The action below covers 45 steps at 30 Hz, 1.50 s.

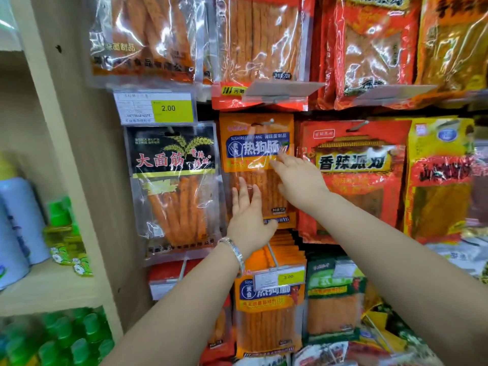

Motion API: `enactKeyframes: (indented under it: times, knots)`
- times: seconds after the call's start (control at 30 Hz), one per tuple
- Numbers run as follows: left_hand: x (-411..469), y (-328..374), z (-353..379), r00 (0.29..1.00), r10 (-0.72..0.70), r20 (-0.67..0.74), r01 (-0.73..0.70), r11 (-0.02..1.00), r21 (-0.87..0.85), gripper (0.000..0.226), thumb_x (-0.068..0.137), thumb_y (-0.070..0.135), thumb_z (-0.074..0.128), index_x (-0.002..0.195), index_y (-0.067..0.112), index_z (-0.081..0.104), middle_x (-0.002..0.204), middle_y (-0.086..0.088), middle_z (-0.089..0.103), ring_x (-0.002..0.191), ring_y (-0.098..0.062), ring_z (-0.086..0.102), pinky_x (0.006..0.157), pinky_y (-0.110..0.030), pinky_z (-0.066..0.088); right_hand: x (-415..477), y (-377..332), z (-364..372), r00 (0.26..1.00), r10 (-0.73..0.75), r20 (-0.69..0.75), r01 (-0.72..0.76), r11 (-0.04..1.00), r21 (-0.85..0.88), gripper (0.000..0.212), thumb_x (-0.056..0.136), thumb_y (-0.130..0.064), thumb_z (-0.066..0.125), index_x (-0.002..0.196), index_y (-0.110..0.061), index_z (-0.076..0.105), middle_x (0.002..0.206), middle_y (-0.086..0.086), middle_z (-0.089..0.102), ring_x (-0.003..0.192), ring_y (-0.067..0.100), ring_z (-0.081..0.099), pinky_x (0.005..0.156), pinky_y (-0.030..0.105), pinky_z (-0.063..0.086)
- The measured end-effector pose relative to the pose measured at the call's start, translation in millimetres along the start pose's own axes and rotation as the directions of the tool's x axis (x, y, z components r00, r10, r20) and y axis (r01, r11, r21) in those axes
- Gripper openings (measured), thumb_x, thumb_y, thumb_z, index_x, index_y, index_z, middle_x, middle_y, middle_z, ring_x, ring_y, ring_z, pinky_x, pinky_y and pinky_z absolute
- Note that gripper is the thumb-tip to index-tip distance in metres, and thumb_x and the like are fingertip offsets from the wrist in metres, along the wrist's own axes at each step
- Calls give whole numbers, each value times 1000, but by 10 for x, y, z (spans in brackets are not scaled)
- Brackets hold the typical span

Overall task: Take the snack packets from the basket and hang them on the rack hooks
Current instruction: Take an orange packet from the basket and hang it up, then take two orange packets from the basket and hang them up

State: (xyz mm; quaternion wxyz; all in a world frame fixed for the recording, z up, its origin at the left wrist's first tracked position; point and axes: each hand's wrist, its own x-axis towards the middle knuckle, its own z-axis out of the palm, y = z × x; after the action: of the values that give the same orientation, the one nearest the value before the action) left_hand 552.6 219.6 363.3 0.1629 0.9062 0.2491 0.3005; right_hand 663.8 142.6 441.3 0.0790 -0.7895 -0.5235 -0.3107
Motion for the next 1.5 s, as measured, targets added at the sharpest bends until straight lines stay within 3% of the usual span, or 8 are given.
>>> enactKeyframes:
  times: [0.2,0.3,0.43,0.7,0.93,1.0,1.27,1.5]
  knots:
    - [-561,-33,-53,1000,25,6,-24,985,-170,63,88,27,59,145,11,35,157,-10,17,144,-21,20,109,-23,18,-756,-155,-117,989,131,-65,-93,906,414,37,85,-26,60,122,-22,58,115,4,60,99,26,59,79,39,50]
    - [-1080,-185,-46,997,9,-77,-30,959,-281,33,87,13,62,120,9,62,127,-9,56,122,-21,49,98,-12,28,-1283,-295,-35,976,215,-9,-167,782,600,28,85,-27,63,113,-23,61,99,-6,60,79,18,61,73,35,50]
    - [-1996,-485,132,985,-170,-5,159,931,-329,19,87,9,61,103,14,69,97,7,59,89,-4,54,77,5,29,-2119,-560,296,955,233,182,-288,590,754,22,84,-22,65,106,-24,62,85,-12,59,71,12,58,72,32,48]
    - [-4293,-1087,564,657,-671,345,742,657,-135,10,91,14,59,91,11,69,86,-11,68,86,-26,65,67,-23,38,-4048,-1584,967,743,-29,669,-619,349,703,30,82,1,64,101,-21,55,80,2,61,72,19,60,77,32,47]
    - [-5906,-1648,426,294,-873,390,944,328,22,18,90,10,59,102,1,69,104,-20,68,98,-37,63,81,-35,46,-5116,-2560,1212,301,-246,922,-797,467,384,37,89,-9,60,125,-8,51,112,8,58,80,11,57,66,20,46]
    - [-6162,-1864,323,223,-897,380,969,247,14,22,90,11,59,110,3,66,108,-21,67,100,-37,62,77,-30,44,-5195,-2843,1214,280,-262,923,-779,500,378,33,91,-10,57,123,-9,51,114,10,60,66,2,49,53,12,38]
    - [-6695,-2724,-148,118,-886,448,988,149,35,19,91,13,58,106,6,66,102,-16,67,96,-33,62,82,-34,44,-4895,-4064,1297,253,-266,930,-775,520,359,26,93,-20,56,119,-16,53,101,3,61,84,13,59,71,16,42]
    - [-6809,-3742,-206,55,-807,587,978,161,129,21,93,16,53,113,17,61,105,-6,65,79,-15,57,72,-23,45,-4797,-5066,2052,39,-291,956,-774,596,213,35,97,-28,50,130,-18,44,107,-2,52,84,14,54,76,28,43]
